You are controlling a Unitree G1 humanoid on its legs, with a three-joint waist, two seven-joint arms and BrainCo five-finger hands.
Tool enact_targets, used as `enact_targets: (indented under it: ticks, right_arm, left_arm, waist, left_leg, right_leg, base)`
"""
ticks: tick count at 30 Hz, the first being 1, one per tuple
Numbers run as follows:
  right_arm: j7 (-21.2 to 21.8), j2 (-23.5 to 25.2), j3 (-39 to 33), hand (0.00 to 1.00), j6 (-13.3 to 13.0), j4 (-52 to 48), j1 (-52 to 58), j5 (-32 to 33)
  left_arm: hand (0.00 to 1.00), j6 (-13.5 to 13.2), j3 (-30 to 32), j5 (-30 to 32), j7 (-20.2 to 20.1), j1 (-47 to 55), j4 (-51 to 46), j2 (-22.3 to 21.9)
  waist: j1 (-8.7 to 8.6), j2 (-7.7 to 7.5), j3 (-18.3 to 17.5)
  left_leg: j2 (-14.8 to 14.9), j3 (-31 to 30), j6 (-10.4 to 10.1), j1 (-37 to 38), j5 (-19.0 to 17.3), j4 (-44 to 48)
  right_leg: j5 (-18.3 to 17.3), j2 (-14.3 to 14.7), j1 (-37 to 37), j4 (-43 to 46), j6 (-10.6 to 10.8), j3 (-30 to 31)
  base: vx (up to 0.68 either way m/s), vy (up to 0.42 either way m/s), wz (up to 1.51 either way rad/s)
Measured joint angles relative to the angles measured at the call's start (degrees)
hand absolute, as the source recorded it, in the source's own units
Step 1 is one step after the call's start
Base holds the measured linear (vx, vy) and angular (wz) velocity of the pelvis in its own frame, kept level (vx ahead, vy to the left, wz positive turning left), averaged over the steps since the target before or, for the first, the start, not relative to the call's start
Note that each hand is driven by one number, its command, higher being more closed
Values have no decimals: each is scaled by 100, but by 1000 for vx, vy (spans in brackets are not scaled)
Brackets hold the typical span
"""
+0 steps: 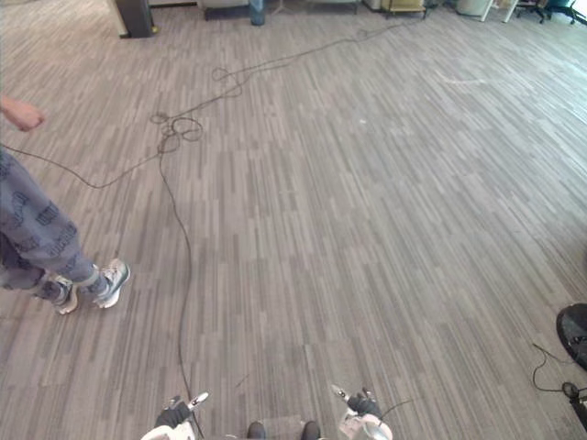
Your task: Pick up cushions and gather them together orderly.
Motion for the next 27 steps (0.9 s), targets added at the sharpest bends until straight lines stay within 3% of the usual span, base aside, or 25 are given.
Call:
enact_targets:
  ticks: [14,18,19,21,22,23,24,25,27]
  right_arm:
    - [-12,-4,-14,0,-2,25,-10,249]
    - [-15,34,-18,0,-2,-87,-20,256]
    - [-15,58,-17,0,-2,-122,-25,257]
    - [-19,147,-5,0,-11,-350,-12,259]
    - [-17,156,6,0,-10,-369,-12,259]
    - [-18,180,84,0,-5,-506,-34,261]
    - [-18,182,124,0,-9,-551,-19,261]
    - [-24,174,181,0,-5,-548,-17,261]
    - [-46,127,188,0,-6,-557,-43,269]
  left_arm:
    - [0,29,-97,0,-1,-20,46,65]
    - [0,95,-81,-5,2,-14,-120,74]
    - [0,110,-76,-5,3,-10,-210,88]
    - [0,116,64,-9,1,-18,-440,90]
    - [0,117,127,-11,3,-28,-479,73]
    - [0,112,211,-24,5,-33,-621,39]
    - [0,110,241,-26,5,-34,-659,33]
    - [0,107,287,-55,8,-40,-711,-7]
    - [0,105,254,-143,8,-16,-705,-15]
  waist:
    - [-7,-17,16]
    - [-3,-76,115]
    - [17,-119,140]
    - [38,-203,231]
    - [39,-212,244]
    - [58,-203,317]
    - [61,-180,348]
    - [69,-162,378]
    - [71,-136,377]
  left_leg:
    - [-41,-230,14,-150,8,32]
    - [-9,-294,-41,-304,-168,299]
    - [7,-247,-61,-499,-392,723]
    - [128,178,-190,-1254,-886,2593]
    - [176,281,-186,-1411,-900,2964]
    - [399,577,-251,-1901,-953,4074]
    - [534,688,-286,-2021,-983,4413]
    - [841,926,-208,-2213,-1267,4724]
    - [1093,1046,-221,-2458,-1364,4421]
  right_leg:
    - [-101,-48,-33,26,24,-265]
    - [-440,-106,-237,501,4,-312]
    - [-542,-148,-308,658,-7,-311]
    - [-782,-253,-371,990,-42,-279]
    - [-816,-266,-352,1005,-63,-268]
    - [-904,-285,-206,972,-172,-250]
    - [-935,-270,-150,966,-170,-238]
    - [-1036,-264,-60,977,-175,-209]
    - [-1126,-354,66,973,-109,-170]
  base:
    - [-8,0,10]
    - [42,-4,12]
    - [62,-6,-4]
    - [100,-42,-10]
    - [107,-39,-11]
    - [60,-11,-11]
    - [112,59,-18]
    - [152,89,-15]
    - [216,126,-11]
